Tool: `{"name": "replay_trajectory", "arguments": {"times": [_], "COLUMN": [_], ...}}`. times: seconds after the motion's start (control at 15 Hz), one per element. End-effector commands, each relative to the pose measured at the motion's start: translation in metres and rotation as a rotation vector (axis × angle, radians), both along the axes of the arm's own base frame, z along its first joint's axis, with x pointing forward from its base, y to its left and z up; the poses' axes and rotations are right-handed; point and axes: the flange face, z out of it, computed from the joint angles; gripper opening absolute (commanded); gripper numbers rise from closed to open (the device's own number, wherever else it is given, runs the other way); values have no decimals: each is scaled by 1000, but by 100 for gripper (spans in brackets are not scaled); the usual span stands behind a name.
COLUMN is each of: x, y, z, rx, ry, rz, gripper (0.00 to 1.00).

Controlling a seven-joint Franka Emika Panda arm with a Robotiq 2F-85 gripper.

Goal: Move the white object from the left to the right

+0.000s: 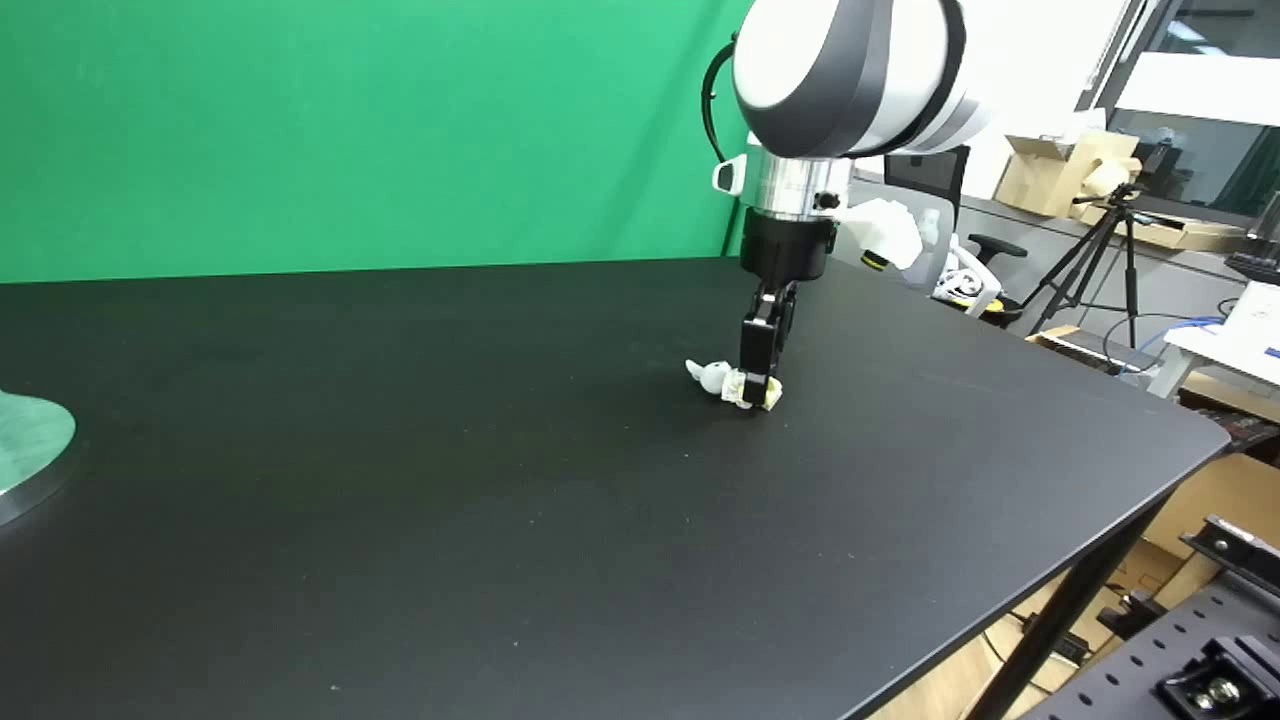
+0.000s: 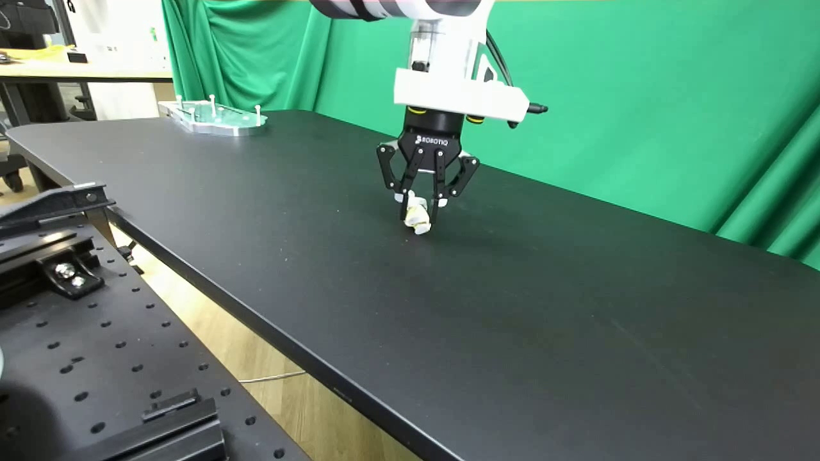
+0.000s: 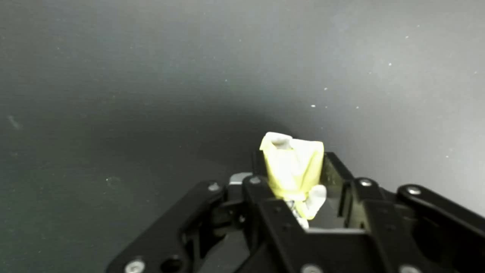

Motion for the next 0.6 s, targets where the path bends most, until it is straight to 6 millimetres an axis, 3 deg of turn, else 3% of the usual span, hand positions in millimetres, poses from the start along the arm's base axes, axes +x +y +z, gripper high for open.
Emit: {"name": "replay_trajectory", "arguments": {"times": [0.0, 0.27, 0.53], "x": [8, 9, 6], "y": [3, 12, 46], "z": [2, 24, 50], "rx": [11, 46, 112], "ry": [-1, 14, 47], "rz": [-67, -171, -247], "gripper": [11, 6, 6]}}
